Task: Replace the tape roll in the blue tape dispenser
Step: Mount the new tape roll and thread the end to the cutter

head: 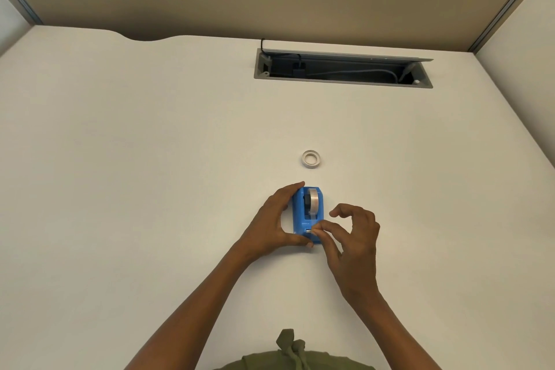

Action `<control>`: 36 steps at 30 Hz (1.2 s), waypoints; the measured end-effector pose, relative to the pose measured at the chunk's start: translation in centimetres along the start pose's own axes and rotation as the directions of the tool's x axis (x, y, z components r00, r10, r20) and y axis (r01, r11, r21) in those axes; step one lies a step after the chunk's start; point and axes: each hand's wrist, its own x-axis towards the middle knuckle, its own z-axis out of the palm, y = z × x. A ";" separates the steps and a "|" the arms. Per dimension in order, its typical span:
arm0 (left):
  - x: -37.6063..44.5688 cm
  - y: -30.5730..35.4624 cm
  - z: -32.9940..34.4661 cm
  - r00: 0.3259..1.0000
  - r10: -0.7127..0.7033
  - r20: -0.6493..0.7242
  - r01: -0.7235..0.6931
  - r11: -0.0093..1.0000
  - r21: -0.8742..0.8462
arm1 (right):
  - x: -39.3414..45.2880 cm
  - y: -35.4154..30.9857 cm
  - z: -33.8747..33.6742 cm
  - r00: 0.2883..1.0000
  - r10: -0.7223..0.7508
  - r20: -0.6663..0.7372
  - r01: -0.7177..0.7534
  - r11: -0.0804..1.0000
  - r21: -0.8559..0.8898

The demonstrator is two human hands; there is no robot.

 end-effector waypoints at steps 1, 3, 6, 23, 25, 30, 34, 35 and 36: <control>0.0 0.0 0.0 1.000 0.002 -0.003 -0.002 1.000 -0.001 | -0.1 0.0 0.0 1.000 -0.001 0.001 0.001 1.000 -0.004; -0.1 0.0 0.0 1.000 0.006 -0.007 -0.006 1.000 -0.001 | -0.4 -0.1 0.0 1.000 -0.003 0.000 0.003 1.000 -0.008; 0.0 0.0 0.1 1.000 0.010 -0.011 -0.010 1.000 -0.001 | -0.7 -0.1 -0.2 1.000 -0.014 0.003 0.014 1.000 -0.018; -0.1 0.0 0.1 1.000 -0.002 -0.013 0.002 1.000 0.009 | -1.3 0.3 0.0 0.998 -0.057 0.017 0.058 0.996 -0.061; 0.0 0.0 0.1 1.000 -0.009 -0.012 0.009 1.000 0.014 | -1.2 0.5 0.0 0.997 -0.077 0.013 0.078 0.994 -0.074; -0.1 0.1 0.1 1.000 -0.015 -0.010 0.015 1.000 0.013 | -1.2 0.9 0.2 0.990 -0.138 -0.014 0.135 0.983 -0.128; -0.2 0.2 0.1 1.000 -0.023 -0.003 0.024 1.000 0.016 | -1.2 1.0 0.3 0.988 -0.155 -0.027 0.150 0.979 -0.136; -0.2 0.3 0.1 1.000 -0.026 -0.004 0.026 1.000 0.017 | -1.1 1.0 0.3 0.987 -0.157 -0.028 0.152 0.978 -0.139; -0.2 0.2 0.1 1.000 -0.028 -0.005 0.029 0.999 0.018 | -1.1 1.1 0.3 0.986 -0.164 -0.028 0.158 0.977 -0.146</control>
